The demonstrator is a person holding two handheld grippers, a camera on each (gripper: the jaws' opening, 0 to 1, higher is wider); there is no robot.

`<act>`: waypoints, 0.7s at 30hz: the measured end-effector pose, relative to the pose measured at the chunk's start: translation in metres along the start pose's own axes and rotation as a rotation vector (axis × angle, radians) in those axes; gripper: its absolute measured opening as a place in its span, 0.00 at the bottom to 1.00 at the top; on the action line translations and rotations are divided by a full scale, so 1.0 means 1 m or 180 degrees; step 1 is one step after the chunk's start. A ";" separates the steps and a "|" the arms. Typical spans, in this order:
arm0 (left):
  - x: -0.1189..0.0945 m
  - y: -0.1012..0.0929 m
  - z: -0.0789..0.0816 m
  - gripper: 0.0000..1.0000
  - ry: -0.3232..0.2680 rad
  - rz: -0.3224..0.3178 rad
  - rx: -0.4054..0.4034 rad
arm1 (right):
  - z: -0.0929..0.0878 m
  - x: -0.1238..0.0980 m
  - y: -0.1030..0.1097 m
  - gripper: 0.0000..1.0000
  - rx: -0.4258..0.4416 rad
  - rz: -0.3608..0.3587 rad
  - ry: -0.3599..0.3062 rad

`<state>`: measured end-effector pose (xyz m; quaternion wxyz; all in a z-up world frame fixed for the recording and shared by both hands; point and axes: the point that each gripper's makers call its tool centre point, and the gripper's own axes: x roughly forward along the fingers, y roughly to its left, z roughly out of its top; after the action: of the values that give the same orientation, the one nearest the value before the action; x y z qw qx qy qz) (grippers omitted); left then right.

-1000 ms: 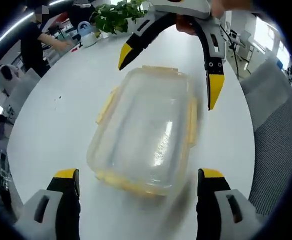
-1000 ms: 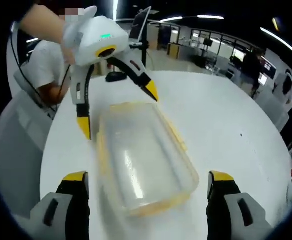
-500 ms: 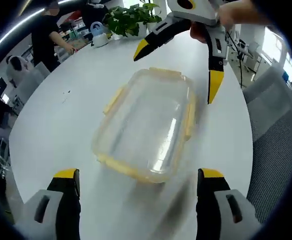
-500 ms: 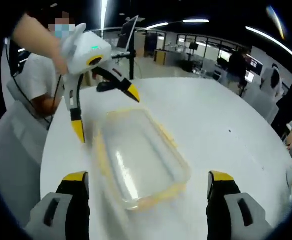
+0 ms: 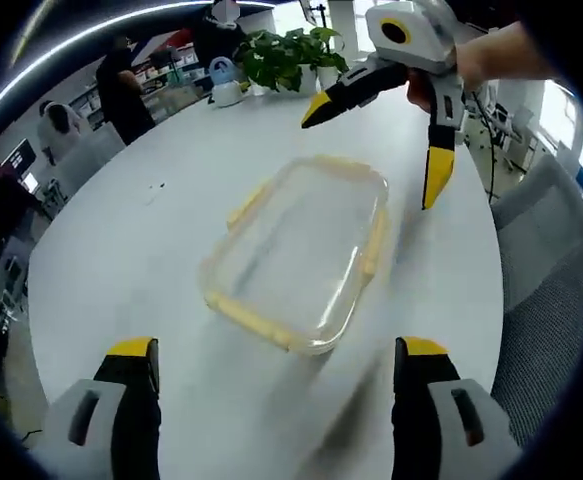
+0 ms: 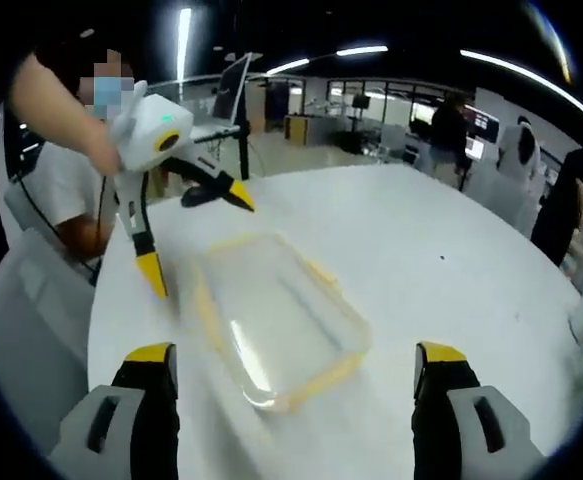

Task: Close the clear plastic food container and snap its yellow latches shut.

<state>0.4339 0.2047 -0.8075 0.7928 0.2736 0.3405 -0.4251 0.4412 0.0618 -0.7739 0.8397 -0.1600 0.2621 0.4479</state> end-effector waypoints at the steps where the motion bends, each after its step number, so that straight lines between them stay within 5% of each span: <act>1: -0.001 0.000 -0.001 0.99 -0.0035 0.0013 -0.0063 | 0.000 -0.001 0.000 0.99 0.0031 -0.0023 -0.0017; 15: -0.019 0.000 -0.008 0.99 -0.0251 0.0149 -0.0306 | 0.007 -0.026 -0.002 0.99 0.0489 -0.0241 -0.0431; 21: -0.025 -0.004 -0.007 0.99 -0.0436 0.0162 -0.0639 | 0.008 -0.038 -0.001 0.99 0.0635 -0.0315 -0.0569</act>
<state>0.4184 0.2206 -0.7931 0.8481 0.1717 0.3194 -0.3863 0.4269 0.0399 -0.7455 0.8924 -0.0480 0.2213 0.3902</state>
